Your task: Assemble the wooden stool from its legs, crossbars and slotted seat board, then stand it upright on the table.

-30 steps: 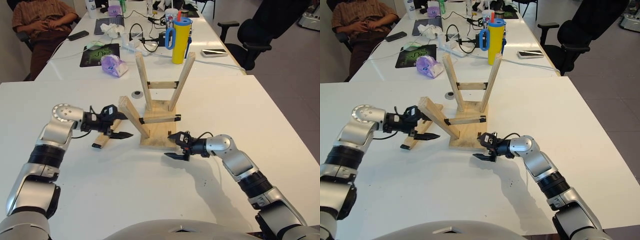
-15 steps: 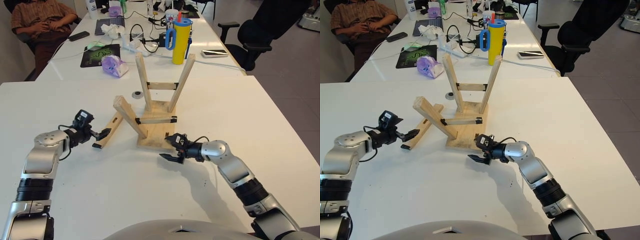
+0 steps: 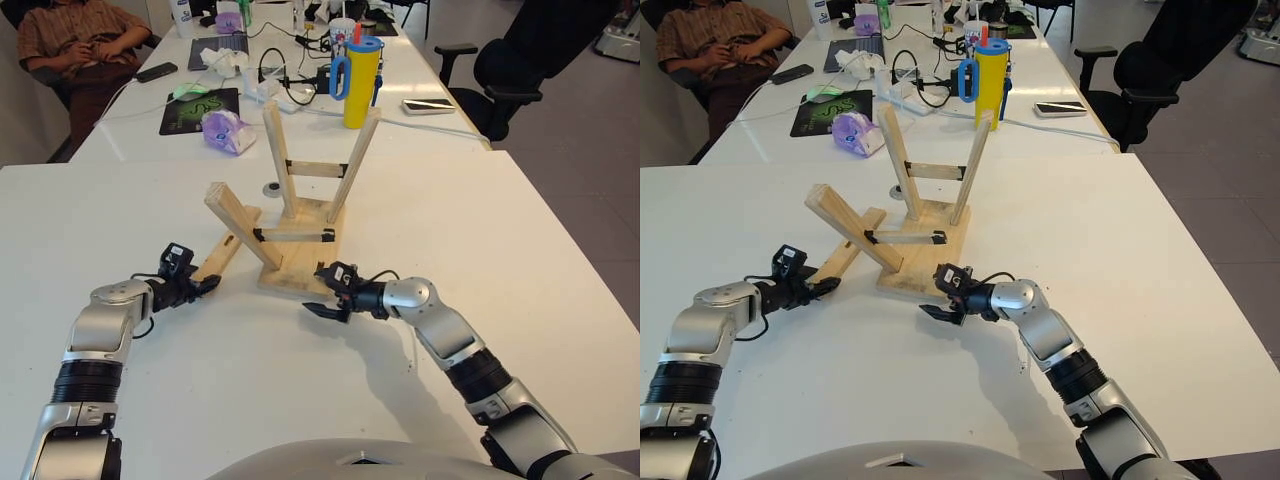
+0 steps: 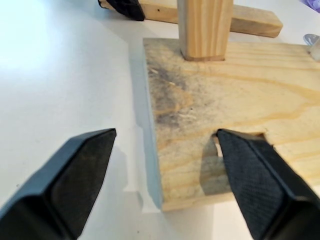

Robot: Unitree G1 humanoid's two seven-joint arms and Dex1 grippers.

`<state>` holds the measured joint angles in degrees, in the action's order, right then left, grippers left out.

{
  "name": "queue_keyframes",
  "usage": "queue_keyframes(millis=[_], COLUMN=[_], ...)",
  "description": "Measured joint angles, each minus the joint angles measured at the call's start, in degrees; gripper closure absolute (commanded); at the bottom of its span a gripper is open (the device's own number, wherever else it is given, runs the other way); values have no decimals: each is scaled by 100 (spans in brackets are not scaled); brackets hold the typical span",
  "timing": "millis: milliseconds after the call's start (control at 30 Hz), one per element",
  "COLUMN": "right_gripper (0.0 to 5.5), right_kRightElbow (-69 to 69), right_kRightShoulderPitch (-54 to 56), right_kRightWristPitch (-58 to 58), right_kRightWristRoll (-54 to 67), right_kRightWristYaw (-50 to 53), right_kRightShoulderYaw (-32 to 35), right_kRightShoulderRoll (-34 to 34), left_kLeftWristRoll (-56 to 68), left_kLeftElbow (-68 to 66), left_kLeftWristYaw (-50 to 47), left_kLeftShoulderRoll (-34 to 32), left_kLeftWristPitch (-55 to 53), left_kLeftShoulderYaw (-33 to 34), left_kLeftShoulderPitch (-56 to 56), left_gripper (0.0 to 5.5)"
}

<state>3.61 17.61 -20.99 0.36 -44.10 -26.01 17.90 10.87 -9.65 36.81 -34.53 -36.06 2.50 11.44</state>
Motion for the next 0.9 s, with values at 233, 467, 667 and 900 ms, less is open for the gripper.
queue_keyframes(millis=[233, 467, 667, 900], right_gripper=[177, 177, 177, 177], right_kRightElbow=[-8, -1246, -1707, -1616], right_kRightShoulderPitch=[-17, -647, -988, -1048], right_kRightWristPitch=[-38, -889, -1479, -1569], right_kRightWristRoll=[55, 1095, 1684, 2401], right_kRightWristYaw=[109, -90, -163, -428], right_kRightShoulderYaw=[95, 786, 1434, 2328], right_kRightShoulderRoll=[-123, -53, 417, 737], left_kLeftWristRoll=[-112, 221, 1275, 2706], left_kLeftElbow=[-337, -489, 53, 1333], left_kLeftWristYaw=[-65, -265, -291, 227], left_kLeftShoulderRoll=[19, 222, 272, 41], left_kLeftWristPitch=[260, 933, 1431, 802], left_kLeftShoulderYaw=[-74, 621, 1783, 2009], left_kLeftShoulderPitch=[219, 307, 1105, 1974], left_gripper=[346, 346, 346, 346])
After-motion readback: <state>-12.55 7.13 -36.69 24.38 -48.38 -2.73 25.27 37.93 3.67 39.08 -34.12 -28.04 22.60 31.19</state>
